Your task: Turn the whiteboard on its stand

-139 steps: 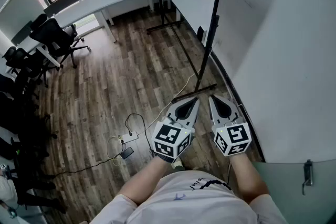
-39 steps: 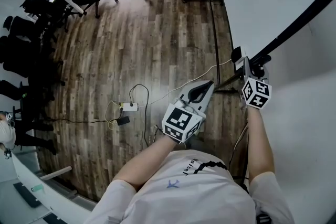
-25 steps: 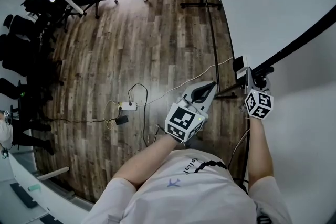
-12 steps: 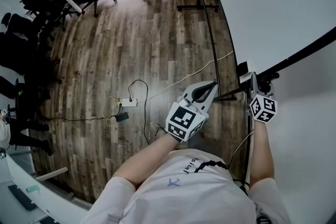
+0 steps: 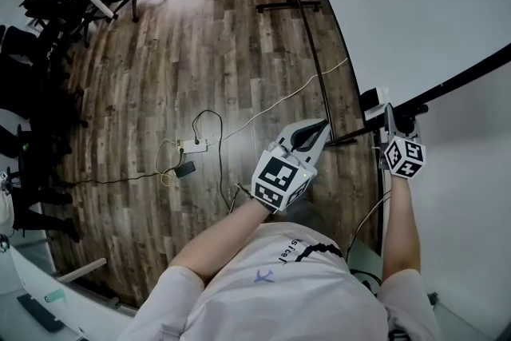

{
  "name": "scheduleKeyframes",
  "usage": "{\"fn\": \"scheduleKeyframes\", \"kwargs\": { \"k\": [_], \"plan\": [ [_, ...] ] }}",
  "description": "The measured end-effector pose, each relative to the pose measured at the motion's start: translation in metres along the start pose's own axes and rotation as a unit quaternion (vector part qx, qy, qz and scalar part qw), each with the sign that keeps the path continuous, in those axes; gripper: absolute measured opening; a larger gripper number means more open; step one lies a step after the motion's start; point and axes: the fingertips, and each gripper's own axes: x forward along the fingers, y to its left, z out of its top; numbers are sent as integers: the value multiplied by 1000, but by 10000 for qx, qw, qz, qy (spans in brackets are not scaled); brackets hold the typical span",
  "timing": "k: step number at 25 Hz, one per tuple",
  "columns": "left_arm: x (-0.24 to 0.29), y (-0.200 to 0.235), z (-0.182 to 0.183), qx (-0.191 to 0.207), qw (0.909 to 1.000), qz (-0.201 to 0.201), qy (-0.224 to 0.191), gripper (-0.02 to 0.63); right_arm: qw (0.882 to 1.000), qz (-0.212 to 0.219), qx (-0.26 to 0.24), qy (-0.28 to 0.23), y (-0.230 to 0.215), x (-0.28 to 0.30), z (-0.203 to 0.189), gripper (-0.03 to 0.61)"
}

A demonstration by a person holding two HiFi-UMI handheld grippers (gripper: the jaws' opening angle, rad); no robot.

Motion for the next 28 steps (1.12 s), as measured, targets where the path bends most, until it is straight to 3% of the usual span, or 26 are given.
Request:
{"fn": "scheduleKeyframes", "kwargs": {
  "k": [8, 20, 28],
  "plan": [
    [-54, -34, -27, -18, 9997, -212, 145, 11, 9998, -92, -2, 152, 5, -45, -16, 179],
    [-93, -80, -37, -59, 9999, 92, 92, 11, 9999, 45, 42, 126, 19, -109, -34, 179],
    [-97, -135, -54, -207, 9993, 288, 122, 11, 9997, 211, 3, 113, 29, -149, -34, 179]
  ]
}}
